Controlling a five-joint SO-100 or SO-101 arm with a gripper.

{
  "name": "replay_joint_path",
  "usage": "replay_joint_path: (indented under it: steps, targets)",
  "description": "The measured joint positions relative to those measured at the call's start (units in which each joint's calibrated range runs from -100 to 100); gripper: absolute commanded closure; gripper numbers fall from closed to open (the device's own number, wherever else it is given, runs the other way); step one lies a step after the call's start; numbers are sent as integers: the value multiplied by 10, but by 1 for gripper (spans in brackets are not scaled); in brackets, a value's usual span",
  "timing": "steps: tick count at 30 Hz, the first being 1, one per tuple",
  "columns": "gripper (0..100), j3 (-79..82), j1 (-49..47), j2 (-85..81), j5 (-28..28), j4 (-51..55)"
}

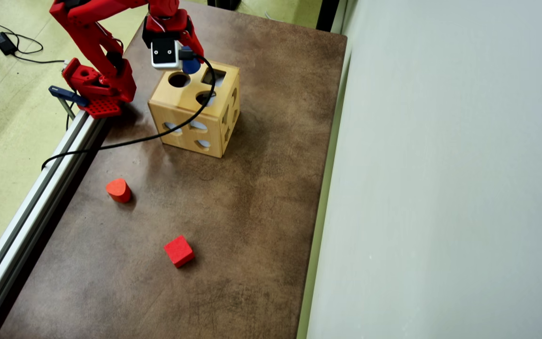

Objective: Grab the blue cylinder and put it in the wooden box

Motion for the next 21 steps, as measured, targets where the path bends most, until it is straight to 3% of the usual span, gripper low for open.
replay_joint_path:
  steps: [21]
  targets:
    - [98,81,4,-6,0,-1]
